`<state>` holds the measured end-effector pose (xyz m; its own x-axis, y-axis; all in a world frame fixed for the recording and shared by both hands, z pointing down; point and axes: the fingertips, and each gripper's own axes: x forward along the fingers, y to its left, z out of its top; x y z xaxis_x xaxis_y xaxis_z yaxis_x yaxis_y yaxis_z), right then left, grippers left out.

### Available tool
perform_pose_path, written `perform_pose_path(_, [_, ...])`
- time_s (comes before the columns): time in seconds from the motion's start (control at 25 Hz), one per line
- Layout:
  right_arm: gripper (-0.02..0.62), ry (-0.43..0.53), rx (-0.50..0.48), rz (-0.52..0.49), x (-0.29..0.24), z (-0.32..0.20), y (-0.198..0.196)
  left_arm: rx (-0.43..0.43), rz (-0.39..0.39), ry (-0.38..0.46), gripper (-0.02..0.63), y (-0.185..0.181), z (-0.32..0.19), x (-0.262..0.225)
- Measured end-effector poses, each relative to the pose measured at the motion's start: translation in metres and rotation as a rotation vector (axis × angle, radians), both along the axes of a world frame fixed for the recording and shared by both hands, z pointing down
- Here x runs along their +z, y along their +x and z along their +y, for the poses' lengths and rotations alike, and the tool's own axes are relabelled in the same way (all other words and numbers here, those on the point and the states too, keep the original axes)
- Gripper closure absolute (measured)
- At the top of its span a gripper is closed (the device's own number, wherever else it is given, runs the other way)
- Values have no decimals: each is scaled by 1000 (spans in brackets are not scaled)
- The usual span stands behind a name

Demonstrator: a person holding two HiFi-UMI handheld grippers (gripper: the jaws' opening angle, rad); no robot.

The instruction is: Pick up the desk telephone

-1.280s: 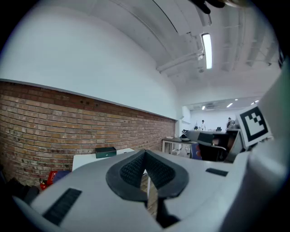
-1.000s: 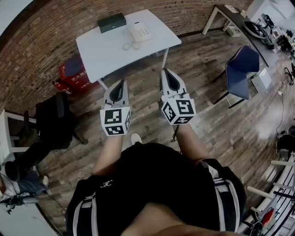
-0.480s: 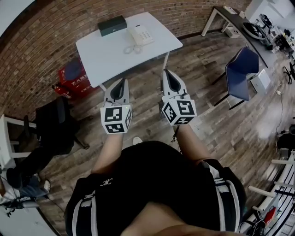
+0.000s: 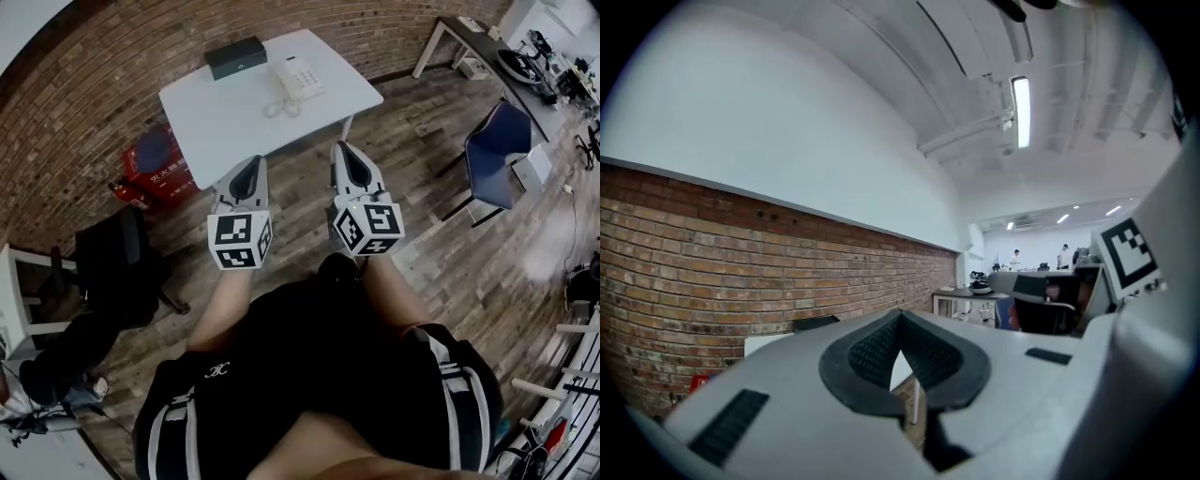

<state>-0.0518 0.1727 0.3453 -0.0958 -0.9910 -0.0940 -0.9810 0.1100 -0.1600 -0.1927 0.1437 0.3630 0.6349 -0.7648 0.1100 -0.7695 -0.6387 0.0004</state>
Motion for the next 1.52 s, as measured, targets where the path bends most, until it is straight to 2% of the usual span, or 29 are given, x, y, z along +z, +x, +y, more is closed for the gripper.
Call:
perform_pose_path(0.28, [597, 6, 15, -6, 11, -42, 15, -5, -7, -6, 606, 10, -45, 13])
perform_pose_path(0.6, [597, 30, -13, -15, 16, -123, 55, -22, -20, 6, 606, 46, -122, 15])
perform_pose_path(0.84, [597, 16, -15, -32, 31, -182, 88, -43, -35, -28, 606, 71, -180, 30])
perform_pose_path(1.12, [597, -33, -86, -53, 36, -257, 120, -82, -45, -74, 606, 109, -245, 36])
perform_pose_path(1.52, [597, -126, -224, 10, 53, -371, 174, -189, -39, -143, 606, 161, -341, 41])
